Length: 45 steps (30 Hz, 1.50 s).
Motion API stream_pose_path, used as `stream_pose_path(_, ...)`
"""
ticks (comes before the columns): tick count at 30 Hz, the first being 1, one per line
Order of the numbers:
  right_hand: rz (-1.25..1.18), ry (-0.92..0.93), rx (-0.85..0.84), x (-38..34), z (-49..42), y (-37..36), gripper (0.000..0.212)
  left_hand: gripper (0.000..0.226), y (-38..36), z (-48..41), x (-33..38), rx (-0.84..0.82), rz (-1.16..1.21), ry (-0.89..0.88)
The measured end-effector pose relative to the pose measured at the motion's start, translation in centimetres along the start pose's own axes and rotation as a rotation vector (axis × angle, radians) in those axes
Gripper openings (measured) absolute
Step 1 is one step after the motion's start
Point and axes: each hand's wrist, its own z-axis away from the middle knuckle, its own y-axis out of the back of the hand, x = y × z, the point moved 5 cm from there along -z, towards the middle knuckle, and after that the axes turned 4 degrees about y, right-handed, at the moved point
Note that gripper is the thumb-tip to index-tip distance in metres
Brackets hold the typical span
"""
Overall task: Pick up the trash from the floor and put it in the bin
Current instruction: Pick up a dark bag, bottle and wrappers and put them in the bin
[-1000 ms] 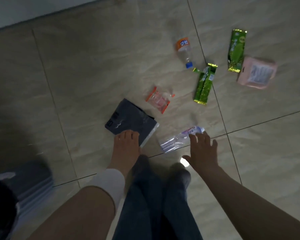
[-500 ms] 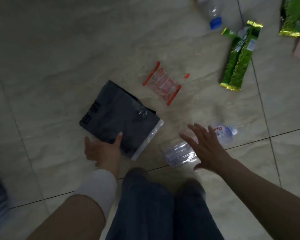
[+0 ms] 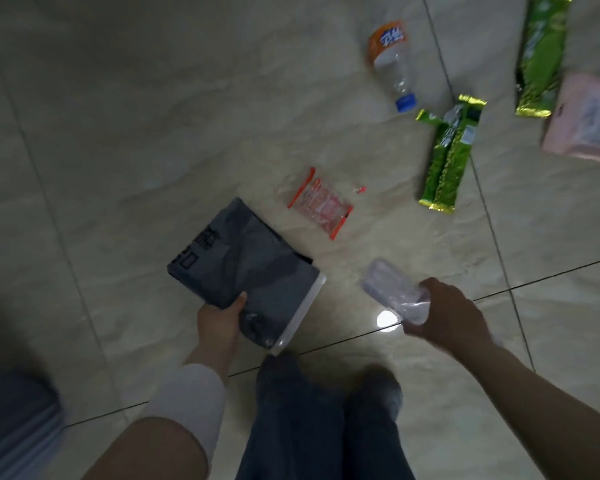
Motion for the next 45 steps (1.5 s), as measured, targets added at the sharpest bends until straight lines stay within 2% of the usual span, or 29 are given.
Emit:
stream_pose_path(3,-0.162,-0.123,-0.008,0.5,1.9,4.3,0.065,0.036,0.5,4.4,3.3,-0.096,-0.158,-0.123)
stream_pose_path(7,-0.367,-0.271,0.04,1.3,2.1,9.6,0.069,0.029,-0.9,8.8,7.6,-0.175,-0.252,-0.173)
stream_pose_path(9,-0.439,-0.332,0.07,1.8,1.3,11.5,0.068,0.017,-2.7,9.6,9.6,-0.208,-0.288,-0.188)
stream_pose_path(14,-0.6,-0.399,0.1,3.4,-1.8,13.8,0.066,0.006,-8.5,9.1,13.3,-0.234,-0.414,-0.229)
stream_pose_path(17,-0.752,-0.431,0.099,4.7,-3.6,14.4,0.061,0.015,-11.8,8.6,14.1,-0.255,-0.53,-0.253)
stream_pose_path(20,-0.906,-0.444,0.098,5.7,-6.4,14.3,0.051,0.014,-15.2,6.5,14.5,-0.24,-0.589,-0.297)
stream_pose_path(23,-0.969,-0.438,0.084,6.5,-10.8,13.2,0.048,0.042,-18.3,2.4,14.3,-0.16,-0.706,-0.368)
stream_pose_path(26,-0.871,-0.433,0.082,7.1,-15.8,11.2,0.064,0.07,-20.6,-2.0,12.8,-0.084,-0.946,-0.473)
stream_pose_path(29,-0.715,-0.458,0.086,6.8,-19.2,9.6,0.074,0.065,-21.2,-3.8,11.6,0.087,-0.952,-0.513)
stream_pose_path(31,-0.653,-0.444,0.11,6.1,-20.4,8.7,0.071,0.059,-21.3,-3.8,11.6,0.188,-0.917,-0.613)
stream_pose_path(33,-0.611,-0.438,0.161,5.3,-20.7,8.1,0.065,0.052,-21.4,-3.6,11.6,0.161,-0.846,-0.687)
stream_pose_path(36,-0.576,-0.41,0.272,4.1,-20.7,7.9,0.063,0.053,-20.9,-4.0,11.9,0.098,-0.709,-0.608)
stream_pose_path(38,-0.555,-0.404,0.301,3.7,-20.5,8.0,0.067,0.056,-20.6,-4.5,11.9,0.076,-0.722,-0.535)
stream_pose_path(41,-0.525,-0.415,0.265,3.7,-20.3,8.3,0.075,0.033,-20.3,-4.9,11.7,-0.006,-0.839,-0.448)
stream_pose_path(45,-0.526,-0.424,0.264,4.3,-19.9,9.3,0.076,0.029,-19.6,-4.0,12.1,-0.054,-0.844,-0.468)
